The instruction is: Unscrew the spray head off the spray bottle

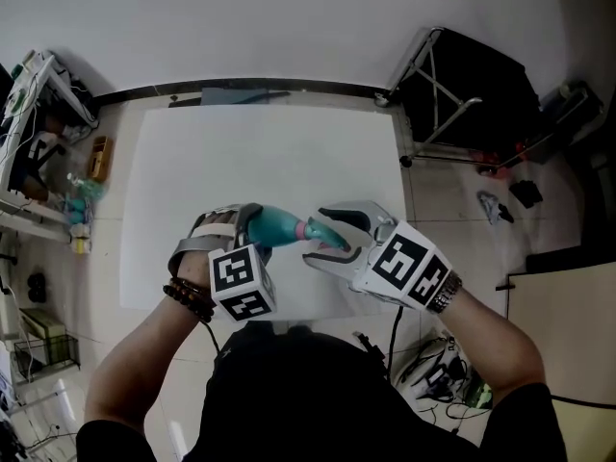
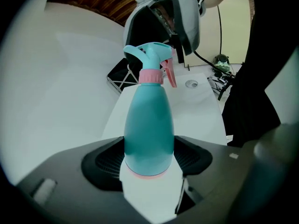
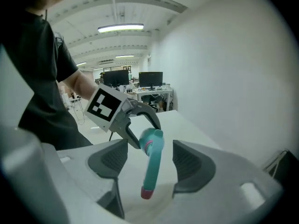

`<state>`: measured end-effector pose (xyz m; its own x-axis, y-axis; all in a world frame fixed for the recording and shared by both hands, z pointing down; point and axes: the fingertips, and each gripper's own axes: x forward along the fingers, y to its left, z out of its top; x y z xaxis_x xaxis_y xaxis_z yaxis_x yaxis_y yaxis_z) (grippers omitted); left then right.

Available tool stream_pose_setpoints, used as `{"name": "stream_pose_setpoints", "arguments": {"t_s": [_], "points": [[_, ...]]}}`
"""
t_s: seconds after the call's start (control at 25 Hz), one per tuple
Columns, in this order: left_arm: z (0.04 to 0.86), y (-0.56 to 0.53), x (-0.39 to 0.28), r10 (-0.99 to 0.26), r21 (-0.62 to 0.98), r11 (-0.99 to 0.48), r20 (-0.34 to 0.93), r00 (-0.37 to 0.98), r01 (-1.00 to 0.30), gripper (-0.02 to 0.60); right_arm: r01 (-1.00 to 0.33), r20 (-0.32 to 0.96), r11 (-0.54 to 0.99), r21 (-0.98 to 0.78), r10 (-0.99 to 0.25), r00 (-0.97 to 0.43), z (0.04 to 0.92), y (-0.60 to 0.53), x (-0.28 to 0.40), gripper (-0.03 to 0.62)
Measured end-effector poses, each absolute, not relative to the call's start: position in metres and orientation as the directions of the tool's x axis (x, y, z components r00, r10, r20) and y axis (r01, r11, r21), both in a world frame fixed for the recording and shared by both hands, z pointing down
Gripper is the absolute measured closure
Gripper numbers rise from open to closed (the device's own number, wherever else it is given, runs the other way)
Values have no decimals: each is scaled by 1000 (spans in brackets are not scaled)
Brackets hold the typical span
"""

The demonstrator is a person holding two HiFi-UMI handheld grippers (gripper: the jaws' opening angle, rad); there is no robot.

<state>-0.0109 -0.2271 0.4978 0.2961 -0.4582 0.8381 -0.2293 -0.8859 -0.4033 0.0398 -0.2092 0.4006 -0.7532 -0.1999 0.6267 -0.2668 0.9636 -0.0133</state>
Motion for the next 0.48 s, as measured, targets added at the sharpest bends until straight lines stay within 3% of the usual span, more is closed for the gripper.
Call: {"name": "stream_pose_setpoints", "arguments": {"t_s": [0.28,0.48], "points": [[488,-233,-18,-563,-534,-826,801,204,-180,227,-358,660,918,-171,-163,-733,420,-213,36,314],[484,-237,-19,-609,-590,-793,776,165,-150,227,-420,654,872,-252,-167,-738,422,-218,36,394]]}}
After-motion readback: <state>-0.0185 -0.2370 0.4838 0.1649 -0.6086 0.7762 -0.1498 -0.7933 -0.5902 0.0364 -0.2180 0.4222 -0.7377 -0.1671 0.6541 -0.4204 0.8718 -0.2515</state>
